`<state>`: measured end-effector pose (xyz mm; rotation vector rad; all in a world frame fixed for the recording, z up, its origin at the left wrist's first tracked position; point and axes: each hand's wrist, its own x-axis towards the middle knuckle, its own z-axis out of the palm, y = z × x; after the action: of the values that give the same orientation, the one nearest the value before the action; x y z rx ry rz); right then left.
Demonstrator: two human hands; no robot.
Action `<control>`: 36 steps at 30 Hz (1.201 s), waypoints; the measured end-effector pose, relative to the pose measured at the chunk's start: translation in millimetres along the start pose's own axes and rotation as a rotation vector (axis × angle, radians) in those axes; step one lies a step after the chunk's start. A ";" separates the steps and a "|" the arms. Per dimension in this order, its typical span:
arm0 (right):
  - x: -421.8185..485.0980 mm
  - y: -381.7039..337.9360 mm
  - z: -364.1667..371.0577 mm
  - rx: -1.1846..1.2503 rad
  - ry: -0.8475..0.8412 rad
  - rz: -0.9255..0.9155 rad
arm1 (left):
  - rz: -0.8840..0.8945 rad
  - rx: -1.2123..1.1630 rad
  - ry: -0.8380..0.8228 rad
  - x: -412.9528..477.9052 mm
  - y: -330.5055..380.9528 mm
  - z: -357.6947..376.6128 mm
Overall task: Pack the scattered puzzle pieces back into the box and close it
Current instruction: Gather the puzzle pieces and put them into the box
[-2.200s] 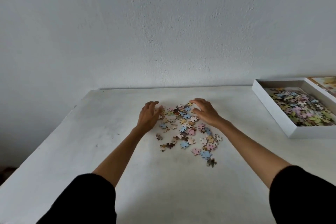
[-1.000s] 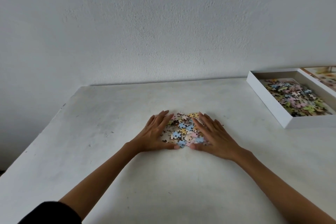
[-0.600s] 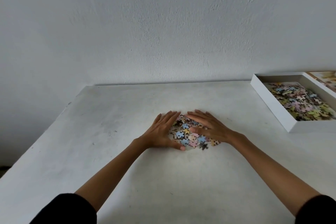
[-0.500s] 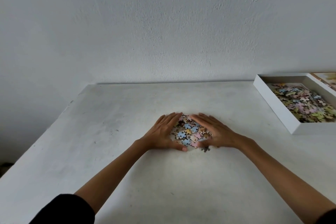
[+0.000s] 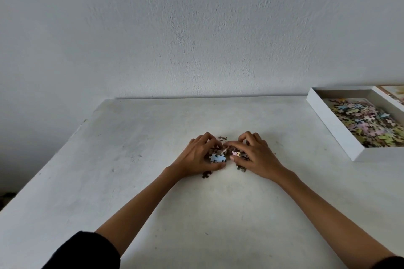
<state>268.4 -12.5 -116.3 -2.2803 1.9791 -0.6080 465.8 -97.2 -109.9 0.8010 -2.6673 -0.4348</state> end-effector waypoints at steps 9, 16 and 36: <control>9.3 -1.2 -4.2 0.243 0.159 -0.004 | 0.073 -0.088 0.174 -7.4 4.5 -4.7; 15.3 0.9 -18.3 0.564 0.266 -0.003 | 0.046 -0.278 0.345 -5.6 10.7 -5.5; -39.7 180.1 -181.7 0.443 0.468 0.132 | 0.249 -0.377 0.323 173.9 201.5 30.8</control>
<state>35.2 32.3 -13.0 -1.8411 1.8821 -1.5011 220.6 -30.4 -24.9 0.3819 -2.2502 -0.6546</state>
